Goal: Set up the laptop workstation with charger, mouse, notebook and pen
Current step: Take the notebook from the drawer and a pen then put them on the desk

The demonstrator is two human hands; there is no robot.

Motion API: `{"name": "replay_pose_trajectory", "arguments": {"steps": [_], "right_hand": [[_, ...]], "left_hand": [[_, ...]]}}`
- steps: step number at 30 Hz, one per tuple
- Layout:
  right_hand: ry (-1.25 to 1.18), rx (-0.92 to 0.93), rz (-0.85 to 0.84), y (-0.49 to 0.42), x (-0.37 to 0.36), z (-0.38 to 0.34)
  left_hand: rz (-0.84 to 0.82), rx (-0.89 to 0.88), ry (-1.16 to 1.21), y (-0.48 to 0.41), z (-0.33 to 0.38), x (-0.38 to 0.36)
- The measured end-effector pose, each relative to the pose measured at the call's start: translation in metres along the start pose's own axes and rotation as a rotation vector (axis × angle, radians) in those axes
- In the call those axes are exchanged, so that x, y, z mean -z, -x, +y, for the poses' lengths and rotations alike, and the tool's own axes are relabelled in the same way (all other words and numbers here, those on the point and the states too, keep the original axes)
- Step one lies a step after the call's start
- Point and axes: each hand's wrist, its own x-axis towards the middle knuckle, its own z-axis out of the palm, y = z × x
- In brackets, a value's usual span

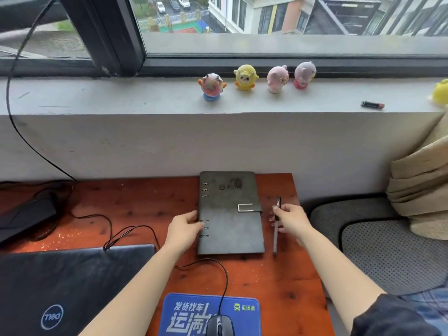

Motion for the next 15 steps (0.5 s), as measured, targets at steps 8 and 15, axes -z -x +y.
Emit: {"name": "replay_pose_trajectory", "arguments": {"steps": [8, 15], "right_hand": [[0.129, 0.009, 0.032, -0.014, -0.011, 0.002], [0.324, 0.139, 0.092, -0.002, -0.018, -0.002]], "left_hand": [[0.106, -0.195, -0.347, 0.014, -0.023, -0.016], [0.142, -0.252, -0.358, 0.020, -0.030, -0.020]]}}
